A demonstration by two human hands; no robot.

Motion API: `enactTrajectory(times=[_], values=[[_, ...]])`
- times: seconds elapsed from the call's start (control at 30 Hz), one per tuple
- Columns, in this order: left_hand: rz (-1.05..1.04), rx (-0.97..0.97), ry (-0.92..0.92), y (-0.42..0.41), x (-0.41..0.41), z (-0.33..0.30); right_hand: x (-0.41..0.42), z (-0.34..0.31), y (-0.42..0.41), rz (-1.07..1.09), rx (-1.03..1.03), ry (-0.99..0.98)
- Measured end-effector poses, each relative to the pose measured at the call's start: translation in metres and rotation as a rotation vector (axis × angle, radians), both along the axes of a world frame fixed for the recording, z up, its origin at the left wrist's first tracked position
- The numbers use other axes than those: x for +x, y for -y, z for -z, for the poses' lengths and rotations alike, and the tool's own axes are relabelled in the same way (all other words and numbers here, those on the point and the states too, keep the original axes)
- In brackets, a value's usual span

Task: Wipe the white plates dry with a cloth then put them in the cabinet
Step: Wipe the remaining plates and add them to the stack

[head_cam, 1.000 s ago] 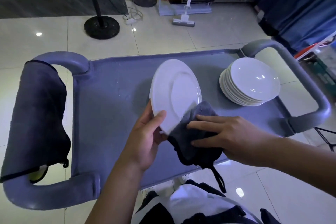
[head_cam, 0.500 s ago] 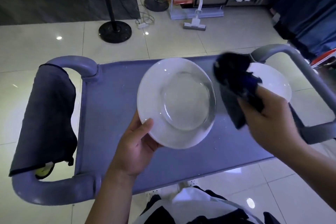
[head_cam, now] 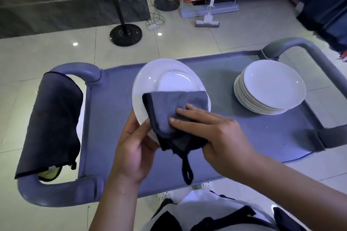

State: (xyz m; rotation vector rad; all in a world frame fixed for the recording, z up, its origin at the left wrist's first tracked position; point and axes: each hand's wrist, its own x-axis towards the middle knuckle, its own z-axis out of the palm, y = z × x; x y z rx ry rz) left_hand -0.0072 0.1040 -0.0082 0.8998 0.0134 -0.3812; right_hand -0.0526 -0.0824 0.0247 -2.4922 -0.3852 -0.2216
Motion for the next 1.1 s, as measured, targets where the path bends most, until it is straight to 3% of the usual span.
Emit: enactTrajectory(times=[0.2, 0.3, 0.37, 0.47, 0.53, 0.67, 0.73, 0.83, 0.9, 1.1], values=[[0.025, 0.018, -0.098, 0.007, -0.006, 0.007, -0.003, -0.006, 0.063, -0.142, -0.076, -0.163], [0.015, 0.054, -0.095, -0.001, -0.005, 0.014, -0.009, -0.001, 0.101, -0.006, 0.134, -0.527], [0.011, 0.053, -0.092, -0.006, -0.008, 0.018, -0.012, 0.013, 0.125, 0.203, 0.307, -0.657], [0.008, 0.032, -0.087, -0.008, -0.014, 0.018, -0.019, 0.027, 0.15, 0.536, 0.488, -0.605], [0.034, -0.003, -0.057, -0.005, -0.017, 0.016, -0.016, 0.02, 0.151, 0.599, 0.421, -0.447], [0.044, -0.046, -0.104, 0.004, -0.02, 0.012, 0.004, -0.035, 0.111, 0.228, 0.2, -0.027], [0.064, -0.067, -0.112, 0.008, -0.02, 0.009, 0.013, -0.043, 0.094, 0.007, 0.086, -0.103], [0.042, -0.06, -0.151, 0.007, -0.016, 0.006, 0.024, -0.046, 0.075, -0.195, -0.082, -0.418], [0.003, -0.033, -0.178, 0.005, -0.013, 0.003, 0.034, -0.042, 0.07, -0.158, 0.008, -0.544], [-0.01, -0.062, -0.242, 0.01, -0.013, -0.012, 0.056, -0.008, 0.057, 0.047, 0.049, -0.409]])
